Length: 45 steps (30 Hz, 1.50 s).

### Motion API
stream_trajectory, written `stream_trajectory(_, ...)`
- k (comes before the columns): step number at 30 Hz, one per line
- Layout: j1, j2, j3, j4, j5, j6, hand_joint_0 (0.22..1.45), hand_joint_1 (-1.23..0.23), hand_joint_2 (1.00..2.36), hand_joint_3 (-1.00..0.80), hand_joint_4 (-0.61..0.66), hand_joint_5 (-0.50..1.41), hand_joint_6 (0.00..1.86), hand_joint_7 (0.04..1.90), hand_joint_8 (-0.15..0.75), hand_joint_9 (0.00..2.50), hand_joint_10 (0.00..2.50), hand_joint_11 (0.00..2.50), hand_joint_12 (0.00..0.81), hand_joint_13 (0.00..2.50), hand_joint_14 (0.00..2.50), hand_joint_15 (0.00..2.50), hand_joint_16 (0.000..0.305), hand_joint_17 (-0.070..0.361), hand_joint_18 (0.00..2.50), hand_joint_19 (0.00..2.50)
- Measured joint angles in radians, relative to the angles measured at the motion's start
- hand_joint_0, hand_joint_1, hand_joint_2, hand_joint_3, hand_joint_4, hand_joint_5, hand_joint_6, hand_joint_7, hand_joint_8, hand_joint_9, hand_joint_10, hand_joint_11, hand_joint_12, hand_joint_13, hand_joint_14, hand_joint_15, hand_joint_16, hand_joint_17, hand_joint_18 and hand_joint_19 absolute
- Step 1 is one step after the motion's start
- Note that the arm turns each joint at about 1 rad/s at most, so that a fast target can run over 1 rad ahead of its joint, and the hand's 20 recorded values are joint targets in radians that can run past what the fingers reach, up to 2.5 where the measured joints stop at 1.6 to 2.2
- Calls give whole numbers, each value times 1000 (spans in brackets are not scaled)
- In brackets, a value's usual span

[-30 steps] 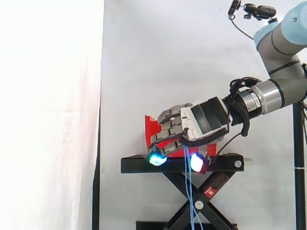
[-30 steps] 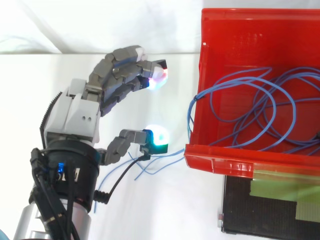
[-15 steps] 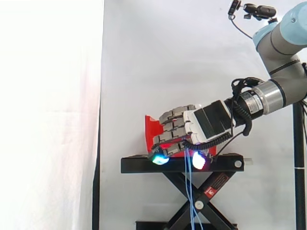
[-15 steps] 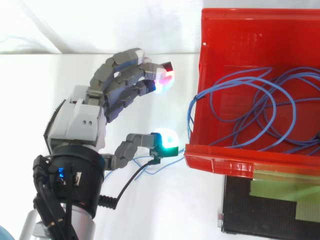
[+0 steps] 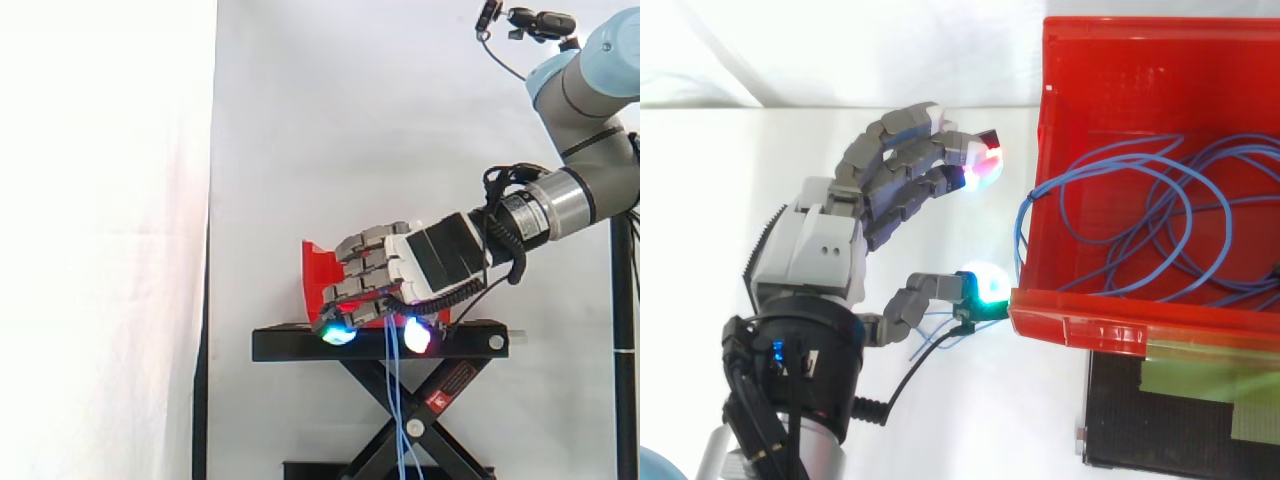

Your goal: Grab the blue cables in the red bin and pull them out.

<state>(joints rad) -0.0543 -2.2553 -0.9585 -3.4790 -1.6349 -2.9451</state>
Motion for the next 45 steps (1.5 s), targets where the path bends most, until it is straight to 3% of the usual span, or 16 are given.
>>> stream_trajectory(13, -8, -1, -2, 1, 0, -19, 764, -827, 1000, -1000, 217, 542, 13, 384, 243, 546, 18, 430, 359, 774, 28, 847, 49, 109, 384, 640)
stream_trajectory(25, -12, -1, -38, 28, 0, -21, 765, -826, 1000, -1000, 223, 551, 14, 398, 244, 545, 16, 431, 356, 771, 28, 845, 48, 109, 385, 643)
stream_trajectory(45, -24, 0, -38, 29, 0, -38, 770, -831, 1000, -1000, 247, 693, 14, 642, 247, 555, 17, 440, 356, 779, 29, 845, 48, 108, 388, 641)
